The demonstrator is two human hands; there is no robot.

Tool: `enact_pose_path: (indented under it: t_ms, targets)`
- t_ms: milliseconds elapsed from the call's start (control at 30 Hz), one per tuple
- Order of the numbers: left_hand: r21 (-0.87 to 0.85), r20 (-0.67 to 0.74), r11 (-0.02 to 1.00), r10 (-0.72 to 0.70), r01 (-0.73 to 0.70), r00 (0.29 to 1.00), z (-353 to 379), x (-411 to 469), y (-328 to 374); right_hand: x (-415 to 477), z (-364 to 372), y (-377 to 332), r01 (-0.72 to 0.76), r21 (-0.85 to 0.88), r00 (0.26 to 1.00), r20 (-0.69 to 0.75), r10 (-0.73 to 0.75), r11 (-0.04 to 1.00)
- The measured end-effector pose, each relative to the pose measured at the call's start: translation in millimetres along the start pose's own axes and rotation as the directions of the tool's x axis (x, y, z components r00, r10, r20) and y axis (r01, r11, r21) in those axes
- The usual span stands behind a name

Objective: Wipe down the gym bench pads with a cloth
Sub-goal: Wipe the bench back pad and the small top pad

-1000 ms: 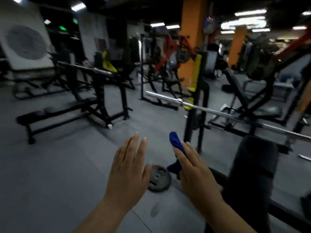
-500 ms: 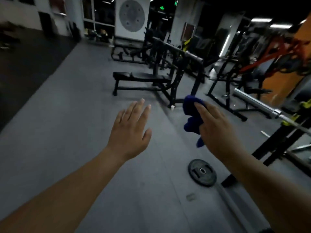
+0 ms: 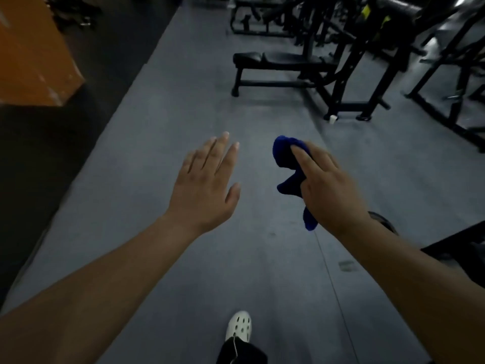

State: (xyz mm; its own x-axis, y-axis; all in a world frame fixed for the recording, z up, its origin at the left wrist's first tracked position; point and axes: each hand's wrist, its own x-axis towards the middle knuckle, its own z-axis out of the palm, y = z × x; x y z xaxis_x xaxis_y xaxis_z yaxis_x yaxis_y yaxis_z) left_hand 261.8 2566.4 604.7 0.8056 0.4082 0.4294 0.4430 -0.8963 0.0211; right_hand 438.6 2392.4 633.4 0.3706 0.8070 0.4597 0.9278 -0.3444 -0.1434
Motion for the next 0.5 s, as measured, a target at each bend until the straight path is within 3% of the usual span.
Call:
enact_pose_path:
  t_ms: [500]
  targets:
    - [-0.069, 0.291, 0.996, -0.033, 0.056, 0.956, 135.6, -19.4, -14.0, 6.4, 137.3, 27.8, -0.053, 0.126, 0.965, 0.262, 0.019, 0.991]
